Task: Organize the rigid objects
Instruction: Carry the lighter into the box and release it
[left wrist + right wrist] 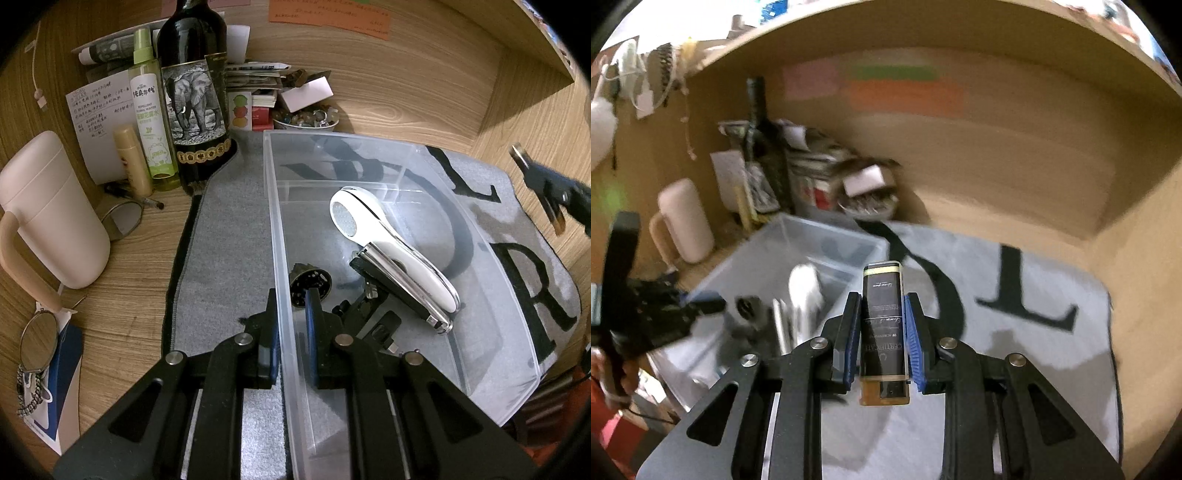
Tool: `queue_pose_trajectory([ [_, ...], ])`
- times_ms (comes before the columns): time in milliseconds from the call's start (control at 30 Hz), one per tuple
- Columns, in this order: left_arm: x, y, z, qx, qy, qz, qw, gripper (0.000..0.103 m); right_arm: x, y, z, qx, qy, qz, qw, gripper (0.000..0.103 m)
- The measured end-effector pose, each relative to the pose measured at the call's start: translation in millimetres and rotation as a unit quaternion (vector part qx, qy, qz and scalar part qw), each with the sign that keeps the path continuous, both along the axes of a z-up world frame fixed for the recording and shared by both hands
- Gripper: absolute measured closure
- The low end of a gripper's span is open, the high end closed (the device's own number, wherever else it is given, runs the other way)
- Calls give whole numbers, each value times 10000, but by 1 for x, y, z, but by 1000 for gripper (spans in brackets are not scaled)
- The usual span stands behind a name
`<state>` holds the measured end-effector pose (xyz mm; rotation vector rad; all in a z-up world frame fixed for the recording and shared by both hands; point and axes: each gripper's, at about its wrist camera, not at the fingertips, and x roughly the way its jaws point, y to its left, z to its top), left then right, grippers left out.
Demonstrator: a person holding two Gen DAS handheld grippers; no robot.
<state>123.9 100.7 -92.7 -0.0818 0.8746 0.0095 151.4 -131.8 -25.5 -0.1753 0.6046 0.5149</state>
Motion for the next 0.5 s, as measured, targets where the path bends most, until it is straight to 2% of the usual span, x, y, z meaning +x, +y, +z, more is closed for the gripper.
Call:
queue_pose_trajectory([
  [267,0,0,0,16,0,2,10000,92,9,45,6,20,-29,596,9982,82],
  [500,-1,3,-1,-47,-10,28,10000,92,22,76,-8,-129,290,1076,9937,82],
])
